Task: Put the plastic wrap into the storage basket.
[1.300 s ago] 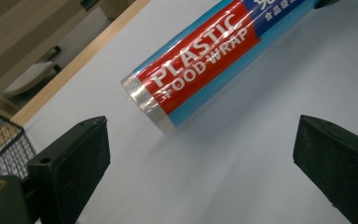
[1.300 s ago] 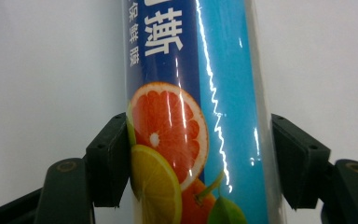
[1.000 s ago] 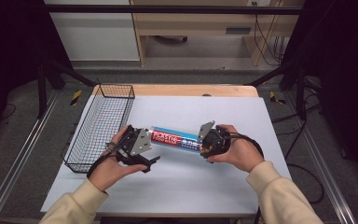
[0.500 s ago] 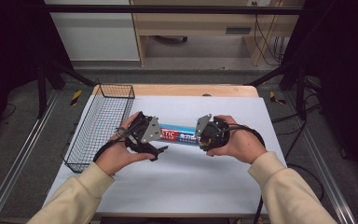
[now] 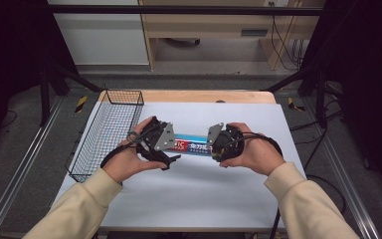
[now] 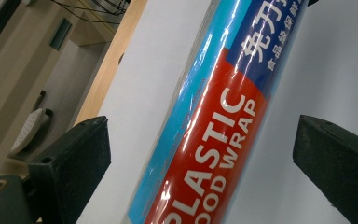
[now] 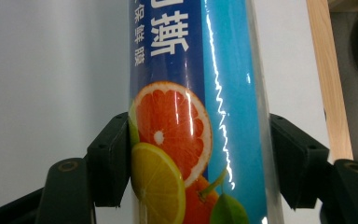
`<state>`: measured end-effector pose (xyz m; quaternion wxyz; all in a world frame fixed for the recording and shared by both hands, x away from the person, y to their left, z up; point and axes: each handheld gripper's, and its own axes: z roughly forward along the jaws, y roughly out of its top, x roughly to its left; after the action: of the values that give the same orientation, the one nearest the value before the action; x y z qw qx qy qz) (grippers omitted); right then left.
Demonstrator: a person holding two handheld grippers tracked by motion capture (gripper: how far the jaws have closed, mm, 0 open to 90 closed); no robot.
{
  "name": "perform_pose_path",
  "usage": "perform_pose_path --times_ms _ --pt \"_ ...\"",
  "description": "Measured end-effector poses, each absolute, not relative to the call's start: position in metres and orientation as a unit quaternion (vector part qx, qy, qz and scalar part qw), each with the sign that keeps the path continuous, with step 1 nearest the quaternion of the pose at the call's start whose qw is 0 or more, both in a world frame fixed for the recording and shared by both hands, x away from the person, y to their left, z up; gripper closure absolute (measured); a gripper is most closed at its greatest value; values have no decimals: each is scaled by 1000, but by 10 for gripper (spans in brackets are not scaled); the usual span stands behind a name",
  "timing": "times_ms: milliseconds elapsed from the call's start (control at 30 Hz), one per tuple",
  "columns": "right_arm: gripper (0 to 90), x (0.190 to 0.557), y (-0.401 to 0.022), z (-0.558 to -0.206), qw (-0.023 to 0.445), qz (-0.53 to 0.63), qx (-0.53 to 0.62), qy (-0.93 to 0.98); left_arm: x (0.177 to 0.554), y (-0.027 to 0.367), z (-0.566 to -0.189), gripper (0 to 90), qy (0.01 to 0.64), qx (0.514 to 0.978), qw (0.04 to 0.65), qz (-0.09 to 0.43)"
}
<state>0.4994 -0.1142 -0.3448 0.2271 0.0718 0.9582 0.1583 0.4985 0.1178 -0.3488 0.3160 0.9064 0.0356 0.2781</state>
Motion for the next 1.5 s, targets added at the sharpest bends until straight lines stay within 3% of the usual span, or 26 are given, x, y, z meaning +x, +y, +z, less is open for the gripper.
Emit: perform_pose_path --times_ms 433,667,767,1033,1200,1500 --pt "311 501 -101 -338 235 152 59 958 505 111 -358 59 25 907 311 283" --pt "311 496 -95 -330 233 153 46 959 505 104 -362 90 -2 918 276 284" --pt "311 494 -92 -326 235 154 37 959 504 101 -362 146 -8 919 271 286" --pt "312 487 -84 -319 235 157 30 959 501 98 -360 187 -22 922 256 290" --pt "312 486 -80 -318 237 154 23 959 501 99 -360 273 -21 924 249 290" --pt "311 487 -79 -321 229 155 24 961 499 100 -363 279 -13 926 251 281"
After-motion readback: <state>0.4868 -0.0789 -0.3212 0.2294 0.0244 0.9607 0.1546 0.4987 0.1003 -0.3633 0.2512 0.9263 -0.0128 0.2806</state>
